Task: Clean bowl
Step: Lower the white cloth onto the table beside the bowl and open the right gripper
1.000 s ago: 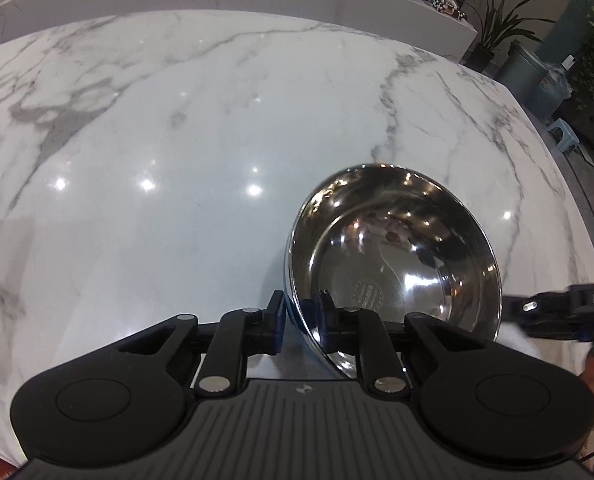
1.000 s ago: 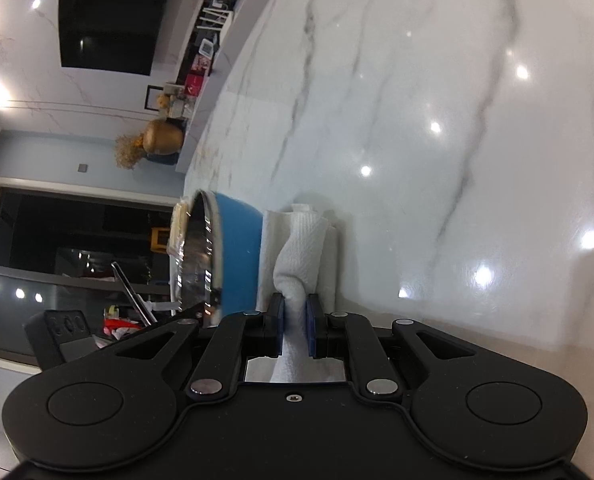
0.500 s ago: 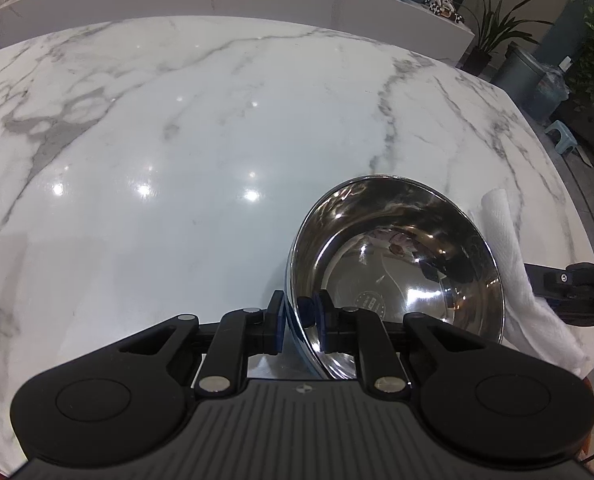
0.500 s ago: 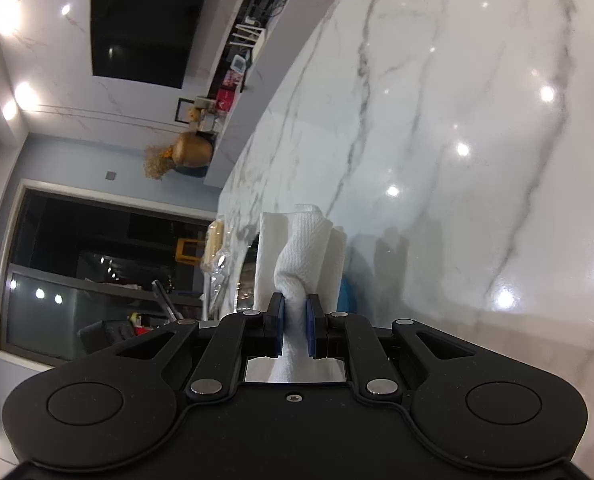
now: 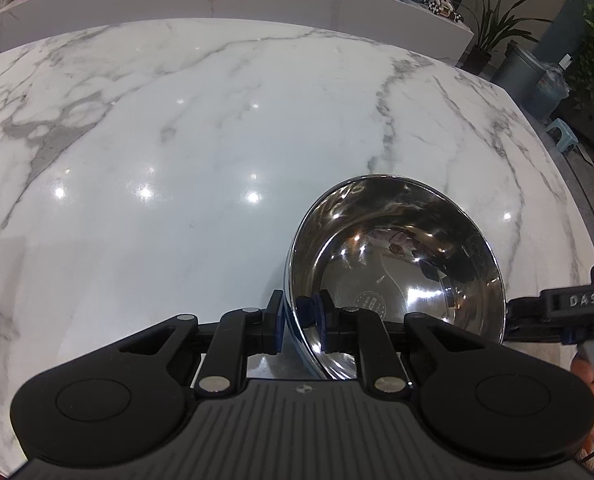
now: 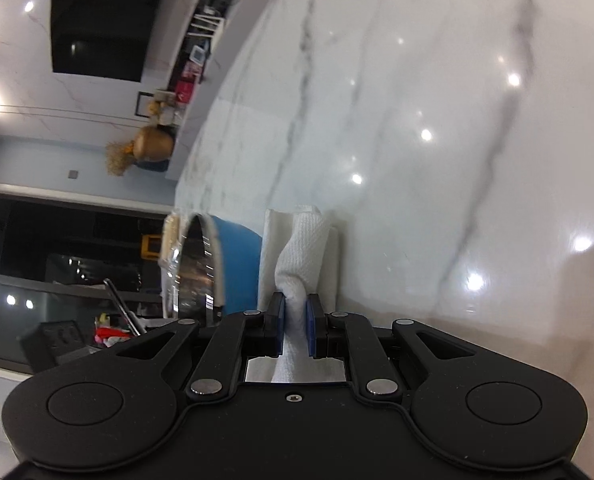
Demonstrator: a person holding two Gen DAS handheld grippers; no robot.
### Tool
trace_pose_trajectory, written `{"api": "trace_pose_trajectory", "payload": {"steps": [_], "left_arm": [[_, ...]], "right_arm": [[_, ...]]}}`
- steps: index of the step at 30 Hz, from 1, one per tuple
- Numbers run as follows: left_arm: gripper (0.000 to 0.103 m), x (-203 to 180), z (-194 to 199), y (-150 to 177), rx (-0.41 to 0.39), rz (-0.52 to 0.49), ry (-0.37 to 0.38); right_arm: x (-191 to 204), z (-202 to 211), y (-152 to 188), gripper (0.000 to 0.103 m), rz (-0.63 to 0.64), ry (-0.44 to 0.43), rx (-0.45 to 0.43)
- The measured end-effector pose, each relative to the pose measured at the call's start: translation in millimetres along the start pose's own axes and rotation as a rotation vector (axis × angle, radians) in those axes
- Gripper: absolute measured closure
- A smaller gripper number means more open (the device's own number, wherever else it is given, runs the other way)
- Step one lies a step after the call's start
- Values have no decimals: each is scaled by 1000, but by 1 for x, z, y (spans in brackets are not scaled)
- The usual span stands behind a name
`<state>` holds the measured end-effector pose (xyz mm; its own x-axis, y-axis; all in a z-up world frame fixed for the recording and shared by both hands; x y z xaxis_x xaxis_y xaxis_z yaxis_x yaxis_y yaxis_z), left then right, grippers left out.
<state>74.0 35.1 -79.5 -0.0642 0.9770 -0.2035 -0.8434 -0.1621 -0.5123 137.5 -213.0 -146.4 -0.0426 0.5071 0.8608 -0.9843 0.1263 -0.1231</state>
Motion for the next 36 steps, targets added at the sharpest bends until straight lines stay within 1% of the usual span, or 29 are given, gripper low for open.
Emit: {"api": "trace_pose_trajectory", "payload": {"steps": [4,8,11,13,15,17,18,19,21,26,27,28,29,31,33,36], "left_arm": [[88,0,0,-1,0,2,1],[89,5,1,0,-2,15,7],[89,7,7,0,-18,27,12],[88,9,16,0,-47,32,11],[87,9,25,0,-71,37,16],[75,8,33,-1,-98,38,22],[71,7,39,-1,-116,33,28],[65,5,44,-1,-134,26,33],[61,2,50,-1,-152,13,32],[49,-4,56,0,-179,1,19],[48,-5,55,1,-180,4,15],[46,-4,55,2,-181,8,9],[43,-3,54,3,-181,12,4],[41,-2,53,6,-180,18,0],[41,-3,52,8,-172,24,15],[37,-4,54,11,-179,26,24]], "right_arm": [[-1,1,2,93,-7,-5,-6],[1,2,3,93,15,19,-9],[11,5,4,93,59,56,-29],[19,9,4,93,96,82,-48],[32,17,4,93,171,136,-81],[41,23,4,93,243,199,-109],[47,27,5,93,300,259,-132],[50,29,6,93,338,301,-145],[60,33,10,93,456,429,-185],[66,31,18,93,622,630,-246],[63,29,19,93,636,654,-250],[60,28,19,93,637,658,-249],[57,26,20,93,629,655,-243],[50,23,22,93,610,648,-238],[47,21,24,93,601,650,-234],[49,19,28,93,631,673,-252]]}}
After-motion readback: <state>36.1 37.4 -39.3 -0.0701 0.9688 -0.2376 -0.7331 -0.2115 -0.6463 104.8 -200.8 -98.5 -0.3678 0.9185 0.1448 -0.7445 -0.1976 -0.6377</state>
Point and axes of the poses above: each gripper's, at about its wrist camera, not at the fingertips, and z roughly against the way its jaws point, x to its left, y to its underside, the point moved 4 cm from there along -z, roughly the way its jaws point, and after that the axes turned 4 degrees about -x, right-handed, at the moved point
